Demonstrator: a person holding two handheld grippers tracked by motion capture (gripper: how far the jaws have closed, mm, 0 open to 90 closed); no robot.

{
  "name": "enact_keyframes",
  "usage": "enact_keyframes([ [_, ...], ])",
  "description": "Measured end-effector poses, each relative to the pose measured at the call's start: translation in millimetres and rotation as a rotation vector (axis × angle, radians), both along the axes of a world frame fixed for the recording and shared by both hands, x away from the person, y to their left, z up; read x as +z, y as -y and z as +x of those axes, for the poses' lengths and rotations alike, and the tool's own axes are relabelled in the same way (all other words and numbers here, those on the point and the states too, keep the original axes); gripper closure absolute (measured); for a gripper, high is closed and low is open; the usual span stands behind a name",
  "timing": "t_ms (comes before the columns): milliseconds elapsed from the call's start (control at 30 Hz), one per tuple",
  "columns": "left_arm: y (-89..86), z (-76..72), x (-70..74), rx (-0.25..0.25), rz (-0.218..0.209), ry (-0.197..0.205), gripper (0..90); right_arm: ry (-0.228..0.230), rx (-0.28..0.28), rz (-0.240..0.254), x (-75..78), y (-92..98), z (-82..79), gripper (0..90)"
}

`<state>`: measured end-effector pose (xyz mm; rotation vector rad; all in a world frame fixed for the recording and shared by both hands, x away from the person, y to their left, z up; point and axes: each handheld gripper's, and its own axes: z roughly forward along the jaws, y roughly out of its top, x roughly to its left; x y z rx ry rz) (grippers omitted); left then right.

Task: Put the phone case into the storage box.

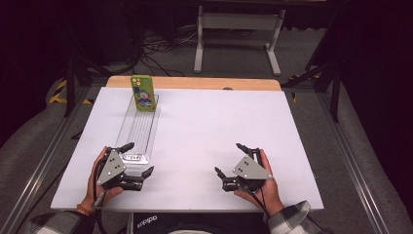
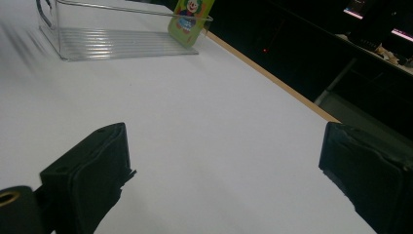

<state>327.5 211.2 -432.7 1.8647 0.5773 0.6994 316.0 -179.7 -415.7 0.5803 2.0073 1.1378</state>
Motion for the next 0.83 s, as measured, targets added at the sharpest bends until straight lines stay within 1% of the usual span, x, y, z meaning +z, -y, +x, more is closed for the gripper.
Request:
enact_keyframes([
  [100,-0.1,0.9,-0.4,-0.005,0.0,-0.015,4.1,0.004,-0.005,-0.001,0.2,1.6,-0.2,5.1],
  [133,0.1,1.4,-0.3,-0.003,0.004,-0.006,4.1,0.006,-0.006,0.0,0.4,2.2,0.0,5.2],
  [200,0.9,1.1,-0.4,-0.003,0.003,-0.009,4.1,0.009,-0.01,0.001,0.8,2.8,-0.1,5.3],
  [267,1.4,0.9,-0.6,-0.004,0.011,-0.003,4.1,0.01,-0.009,0.001,1.0,3.0,-0.5,5.3],
  [367,1.0,0.8,-0.6,0.0,0.011,-0.003,4.1,0.01,-0.008,0.001,1.2,2.9,-0.5,5.3],
  [400,1.1,0.6,-0.9,0.001,0.004,-0.009,4.1,0.009,-0.008,0.002,1.1,2.8,-0.2,5.3],
  [467,0.5,1.1,-0.5,0.001,0.011,-0.009,4.1,0.007,-0.008,0.001,0.8,2.8,0.3,5.3],
  [567,1.3,1.2,-1.0,-0.002,0.01,-0.014,4.1,0.007,-0.009,0.0,0.7,2.8,0.4,5.4],
  [600,2.1,1.2,-1.3,-0.001,0.006,-0.011,4.1,0.01,-0.01,-0.003,0.8,2.8,0.2,5.5],
  [667,1.9,1.1,-0.8,-0.002,0.015,-0.008,4.1,0.023,-0.021,0.008,1.9,3.8,-1.1,5.9],
  [733,0.8,1.4,0.2,0.001,0.028,0.002,4.0,0.021,-0.028,0.018,2.9,4.5,-1.2,5.9],
  [767,0.8,1.2,0.5,0.007,0.023,0.002,4.0,0.02,-0.028,0.022,3.1,4.7,-1.1,5.9],
  [833,0.5,1.9,1.0,0.009,0.017,0.006,4.1,0.016,-0.025,0.015,3.0,5.0,-0.4,5.9],
])
